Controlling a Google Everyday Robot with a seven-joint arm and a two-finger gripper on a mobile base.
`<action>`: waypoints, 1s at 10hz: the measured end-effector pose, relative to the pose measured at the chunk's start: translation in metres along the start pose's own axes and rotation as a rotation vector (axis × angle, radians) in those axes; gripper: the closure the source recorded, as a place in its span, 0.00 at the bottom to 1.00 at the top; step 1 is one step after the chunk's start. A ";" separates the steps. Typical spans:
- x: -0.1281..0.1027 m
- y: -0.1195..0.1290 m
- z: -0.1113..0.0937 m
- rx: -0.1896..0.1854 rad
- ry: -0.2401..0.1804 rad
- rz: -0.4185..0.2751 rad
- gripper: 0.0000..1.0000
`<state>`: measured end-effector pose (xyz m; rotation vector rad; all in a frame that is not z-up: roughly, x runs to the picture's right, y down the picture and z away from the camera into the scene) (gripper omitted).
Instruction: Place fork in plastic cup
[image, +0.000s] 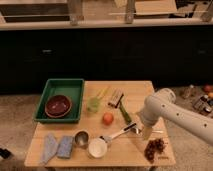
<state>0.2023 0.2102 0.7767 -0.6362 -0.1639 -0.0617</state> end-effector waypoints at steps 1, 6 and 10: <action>0.000 -0.002 0.001 0.000 -0.015 0.007 0.20; 0.010 -0.004 0.012 0.002 -0.046 0.077 0.20; 0.021 -0.004 0.021 0.039 -0.038 0.149 0.20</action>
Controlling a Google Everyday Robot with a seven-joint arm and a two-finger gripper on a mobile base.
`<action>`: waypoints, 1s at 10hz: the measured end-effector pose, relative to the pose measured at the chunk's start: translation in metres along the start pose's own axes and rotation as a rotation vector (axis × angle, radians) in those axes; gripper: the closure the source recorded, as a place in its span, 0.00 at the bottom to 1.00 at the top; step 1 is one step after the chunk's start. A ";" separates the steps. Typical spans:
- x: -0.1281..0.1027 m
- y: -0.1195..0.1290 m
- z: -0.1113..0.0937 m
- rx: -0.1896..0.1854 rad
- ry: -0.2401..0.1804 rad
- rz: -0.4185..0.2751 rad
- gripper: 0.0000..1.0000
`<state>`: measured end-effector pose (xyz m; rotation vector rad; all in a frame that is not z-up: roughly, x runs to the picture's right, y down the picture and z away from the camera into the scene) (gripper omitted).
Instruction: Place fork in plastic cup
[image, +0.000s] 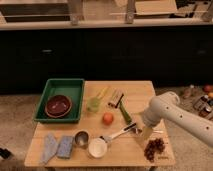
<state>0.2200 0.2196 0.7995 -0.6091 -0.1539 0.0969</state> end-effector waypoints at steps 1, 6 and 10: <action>0.003 0.001 0.002 0.008 0.002 0.013 0.20; 0.016 0.005 0.013 0.012 0.014 0.049 0.20; 0.028 0.008 0.030 -0.017 0.021 0.079 0.20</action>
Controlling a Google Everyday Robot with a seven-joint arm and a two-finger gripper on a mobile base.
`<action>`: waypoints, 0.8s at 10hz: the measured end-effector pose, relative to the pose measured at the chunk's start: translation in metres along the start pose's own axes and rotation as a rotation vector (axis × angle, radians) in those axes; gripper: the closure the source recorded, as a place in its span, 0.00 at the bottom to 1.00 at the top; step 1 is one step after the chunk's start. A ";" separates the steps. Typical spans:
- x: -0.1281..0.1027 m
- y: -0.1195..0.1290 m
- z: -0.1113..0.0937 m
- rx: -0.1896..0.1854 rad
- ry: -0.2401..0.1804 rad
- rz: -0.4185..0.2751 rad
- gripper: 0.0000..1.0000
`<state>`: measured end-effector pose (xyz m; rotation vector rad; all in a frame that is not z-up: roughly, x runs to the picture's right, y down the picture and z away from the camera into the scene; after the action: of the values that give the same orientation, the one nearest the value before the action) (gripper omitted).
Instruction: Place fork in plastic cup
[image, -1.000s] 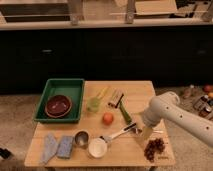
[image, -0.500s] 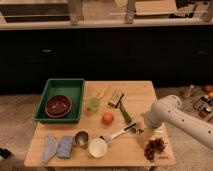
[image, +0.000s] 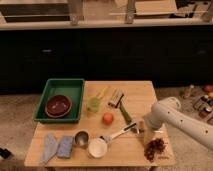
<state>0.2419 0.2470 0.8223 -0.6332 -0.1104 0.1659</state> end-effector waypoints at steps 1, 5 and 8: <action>0.003 0.000 0.001 0.008 -0.008 0.010 0.20; 0.009 0.000 0.004 0.026 -0.027 0.032 0.20; 0.012 0.000 0.008 0.025 -0.019 0.041 0.20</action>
<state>0.2524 0.2535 0.8289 -0.6098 -0.1133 0.2130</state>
